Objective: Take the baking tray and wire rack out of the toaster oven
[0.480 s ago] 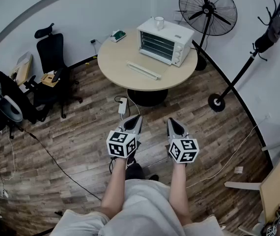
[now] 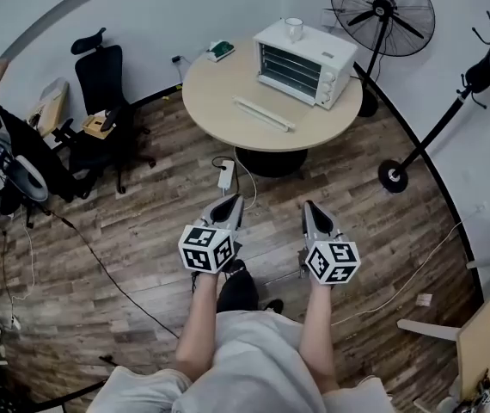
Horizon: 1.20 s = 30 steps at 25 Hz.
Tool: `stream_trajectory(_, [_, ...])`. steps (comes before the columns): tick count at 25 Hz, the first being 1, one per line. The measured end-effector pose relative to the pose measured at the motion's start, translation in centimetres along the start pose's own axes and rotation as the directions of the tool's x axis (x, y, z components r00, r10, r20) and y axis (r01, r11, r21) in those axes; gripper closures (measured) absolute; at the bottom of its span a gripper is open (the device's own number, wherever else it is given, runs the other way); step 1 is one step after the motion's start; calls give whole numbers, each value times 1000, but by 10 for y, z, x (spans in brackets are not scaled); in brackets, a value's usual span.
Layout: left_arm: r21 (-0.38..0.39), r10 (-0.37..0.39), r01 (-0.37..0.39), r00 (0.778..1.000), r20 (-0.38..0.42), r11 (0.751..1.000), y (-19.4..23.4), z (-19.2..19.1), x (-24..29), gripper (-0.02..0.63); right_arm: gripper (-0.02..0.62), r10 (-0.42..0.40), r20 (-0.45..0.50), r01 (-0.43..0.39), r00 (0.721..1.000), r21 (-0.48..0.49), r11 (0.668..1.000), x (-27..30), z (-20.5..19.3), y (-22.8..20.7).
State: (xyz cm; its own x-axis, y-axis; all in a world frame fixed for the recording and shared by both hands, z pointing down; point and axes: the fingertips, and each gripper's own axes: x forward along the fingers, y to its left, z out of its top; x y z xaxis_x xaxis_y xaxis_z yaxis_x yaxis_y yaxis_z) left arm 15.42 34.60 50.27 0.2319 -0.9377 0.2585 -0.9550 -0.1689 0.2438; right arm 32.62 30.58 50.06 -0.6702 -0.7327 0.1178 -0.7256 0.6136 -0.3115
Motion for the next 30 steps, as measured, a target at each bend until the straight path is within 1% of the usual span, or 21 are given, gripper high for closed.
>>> stream_trajectory(3, [-28, 39, -38, 999, 12, 999, 22, 3, 4, 551, 597, 14, -24, -13, 1000, 19, 1000, 13, -7, -3])
stream_trajectory(5, [-32, 44, -43, 999, 16, 999, 32, 9, 17, 551, 597, 17, -34, -16, 999, 14, 1000, 28, -6, -11])
stream_trajectory(9, [-11, 18, -18, 999, 36, 1000, 47, 38, 49, 551, 597, 8, -24, -8, 1000, 11, 1000, 64, 14, -24])
stream_trajectory(12, [-21, 5, -4, 997, 70, 1000, 66, 66, 67, 551, 597, 12, -16, -12, 1000, -2, 1000, 91, 31, -24])
stream_trajectory(14, [-32, 3, 0, 997, 82, 999, 79, 78, 81, 551, 597, 10, -18, -10, 1000, -9, 1000, 108, 38, -26])
stream_trajectory(20, [-74, -21, 26, 997, 74, 997, 119, 88, 125, 551, 597, -13, -36, 13, 999, -5, 1000, 158, 45, -37])
stream_trajectory(24, [-98, -40, 48, 996, 82, 994, 149, 103, 152, 551, 597, -22, -51, 21, 998, -5, 1000, 194, 47, -38])
stream_trajectory(27, [-102, -58, 66, 995, 82, 993, 170, 114, 170, 551, 597, -32, -48, 33, 998, 10, 999, 221, 52, -39])
stream_trajectory(30, [-104, -85, 92, 994, 73, 990, 190, 122, 183, 551, 597, -46, -68, 47, 997, 11, 999, 247, 49, -33])
